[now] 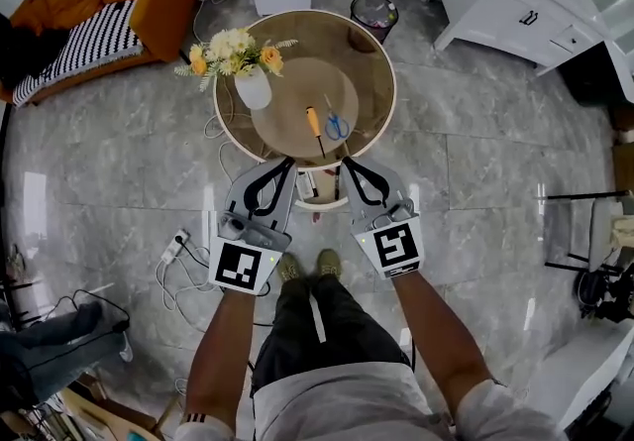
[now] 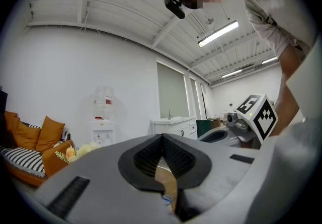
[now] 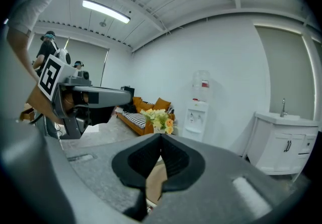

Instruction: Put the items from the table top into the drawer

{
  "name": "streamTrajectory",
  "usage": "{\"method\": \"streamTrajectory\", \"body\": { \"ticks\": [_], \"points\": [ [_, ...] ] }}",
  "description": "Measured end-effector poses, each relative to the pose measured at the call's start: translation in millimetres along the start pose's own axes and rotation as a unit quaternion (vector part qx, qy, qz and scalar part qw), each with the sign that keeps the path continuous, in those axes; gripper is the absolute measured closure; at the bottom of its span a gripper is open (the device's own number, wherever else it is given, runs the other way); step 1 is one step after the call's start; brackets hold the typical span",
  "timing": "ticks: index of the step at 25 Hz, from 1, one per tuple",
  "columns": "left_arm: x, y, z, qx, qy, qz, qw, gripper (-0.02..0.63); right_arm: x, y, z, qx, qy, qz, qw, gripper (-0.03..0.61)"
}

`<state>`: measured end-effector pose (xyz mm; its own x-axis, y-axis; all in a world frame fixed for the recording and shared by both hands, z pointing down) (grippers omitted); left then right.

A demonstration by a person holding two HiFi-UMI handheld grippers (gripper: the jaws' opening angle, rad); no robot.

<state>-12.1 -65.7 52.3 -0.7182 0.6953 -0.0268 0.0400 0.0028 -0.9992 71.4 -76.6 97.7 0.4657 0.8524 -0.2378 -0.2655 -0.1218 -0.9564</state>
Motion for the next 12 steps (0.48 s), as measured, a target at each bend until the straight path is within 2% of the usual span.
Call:
{"method": "streamTrajectory", "body": {
  "ticks": [12],
  "points": [
    [-30.1,-93.4,25.1,0.000,-0.025,0.028,0.9993,0.614,-70.9,-103.0,-11.3,0.006,-0.041,0.071,0.997,0.578]
  ]
}}
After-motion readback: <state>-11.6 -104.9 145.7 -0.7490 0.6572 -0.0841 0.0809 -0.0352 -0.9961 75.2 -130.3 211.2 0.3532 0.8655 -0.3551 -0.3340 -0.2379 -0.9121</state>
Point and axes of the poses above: the fingertips, and each gripper's own axes: x backward along the fingers, z to its left, y out of its top, the point moved 1 cm from there along x, backward along the fingers, and after that the axes turned 9 degrees about -y, right-handed, at the moved point
